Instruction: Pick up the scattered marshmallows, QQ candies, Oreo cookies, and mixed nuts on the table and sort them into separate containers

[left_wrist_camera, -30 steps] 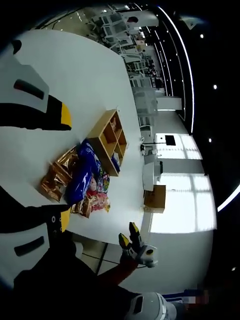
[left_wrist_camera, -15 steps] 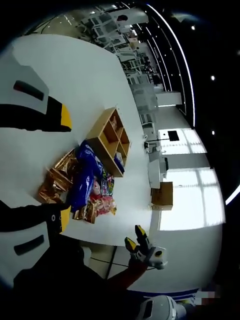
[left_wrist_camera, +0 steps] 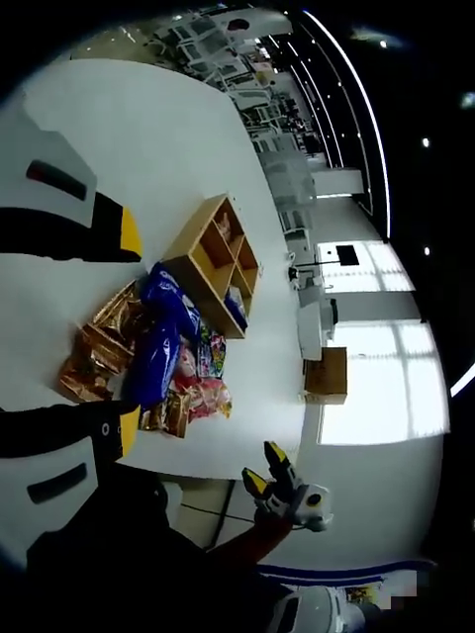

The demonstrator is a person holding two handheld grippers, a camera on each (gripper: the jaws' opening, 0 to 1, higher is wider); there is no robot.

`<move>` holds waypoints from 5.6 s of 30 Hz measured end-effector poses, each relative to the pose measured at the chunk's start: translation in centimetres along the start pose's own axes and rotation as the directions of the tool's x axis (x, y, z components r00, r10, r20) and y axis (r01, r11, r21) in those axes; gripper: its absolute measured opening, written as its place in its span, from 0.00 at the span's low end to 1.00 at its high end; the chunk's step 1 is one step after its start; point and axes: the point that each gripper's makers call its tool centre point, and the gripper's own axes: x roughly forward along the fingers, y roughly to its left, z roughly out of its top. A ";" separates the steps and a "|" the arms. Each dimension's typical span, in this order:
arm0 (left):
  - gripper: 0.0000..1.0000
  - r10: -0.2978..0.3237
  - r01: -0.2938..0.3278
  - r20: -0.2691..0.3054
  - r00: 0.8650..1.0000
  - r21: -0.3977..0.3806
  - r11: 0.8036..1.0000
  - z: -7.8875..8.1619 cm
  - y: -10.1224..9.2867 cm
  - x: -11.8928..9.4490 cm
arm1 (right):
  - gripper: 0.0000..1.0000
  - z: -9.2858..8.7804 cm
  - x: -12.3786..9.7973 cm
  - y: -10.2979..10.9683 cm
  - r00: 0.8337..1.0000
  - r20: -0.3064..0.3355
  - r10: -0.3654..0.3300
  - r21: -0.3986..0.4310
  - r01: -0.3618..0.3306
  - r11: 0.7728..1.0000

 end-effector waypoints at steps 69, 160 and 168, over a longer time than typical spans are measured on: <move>0.47 -0.114 0.146 -0.150 0.982 0.228 0.963 3.4 3.1 8.0 | 0.29 -0.9 -1.6 -0.7 0.998 -0.029 -0.049 0.015 0.050 0.999; 0.34 -0.220 0.355 -0.435 0.873 0.259 0.898 -2.1 0.0 15.4 | 0.28 -2.0 -2.0 -1.2 0.997 -0.022 -0.078 0.050 0.079 0.996; 0.33 -0.224 0.366 -0.401 0.888 0.323 0.873 -1.1 -0.4 15.6 | 0.28 -1.9 -2.4 -1.4 0.996 -0.018 -0.089 0.053 0.090 0.994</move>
